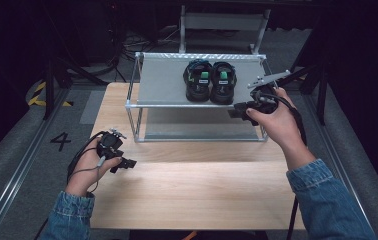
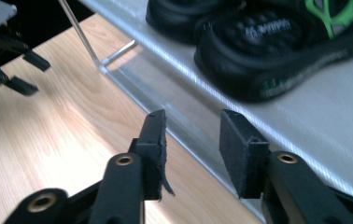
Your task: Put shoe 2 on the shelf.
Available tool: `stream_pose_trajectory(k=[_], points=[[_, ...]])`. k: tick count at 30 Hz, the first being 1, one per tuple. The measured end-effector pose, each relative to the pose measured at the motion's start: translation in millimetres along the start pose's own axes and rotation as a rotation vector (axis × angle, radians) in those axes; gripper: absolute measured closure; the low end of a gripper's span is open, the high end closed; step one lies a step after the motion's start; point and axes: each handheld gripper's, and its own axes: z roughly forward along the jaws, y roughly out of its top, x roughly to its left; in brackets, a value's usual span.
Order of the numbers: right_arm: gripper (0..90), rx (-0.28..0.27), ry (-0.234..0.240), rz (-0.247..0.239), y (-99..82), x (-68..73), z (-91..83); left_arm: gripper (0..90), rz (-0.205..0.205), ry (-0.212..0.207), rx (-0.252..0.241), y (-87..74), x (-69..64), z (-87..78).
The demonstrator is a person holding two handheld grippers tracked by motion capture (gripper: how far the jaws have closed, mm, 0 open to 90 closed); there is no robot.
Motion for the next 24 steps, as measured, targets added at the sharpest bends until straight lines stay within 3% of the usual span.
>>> stream_pose_trajectory(k=[12,17,18,23,24], points=[[50.2,-0.009,-0.063,0.071,-69.8,-13.7,-27.0,31.1,0.006,0.003,0.002,3.4,-1.6,0.7],[48.7,0.012,-0.074,0.1,-93.3,-20.6,-29.0,30.9,0.007,0.003,0.006,4.1,-2.2,1.9],[48.1,0.024,-0.079,0.12,-105.7,-24.9,-29.7,30.9,0.007,0.004,0.008,4.5,-2.5,2.6],[45.9,0.04,-0.102,0.148,-123.8,-30.2,-31.4,30.7,0.008,0.005,0.012,4.6,-2.6,4.2],[44.4,0.057,-0.129,0.144,-131.5,-31.3,-31.2,30.6,0.004,0.006,0.017,3.8,-1.9,5.2]])
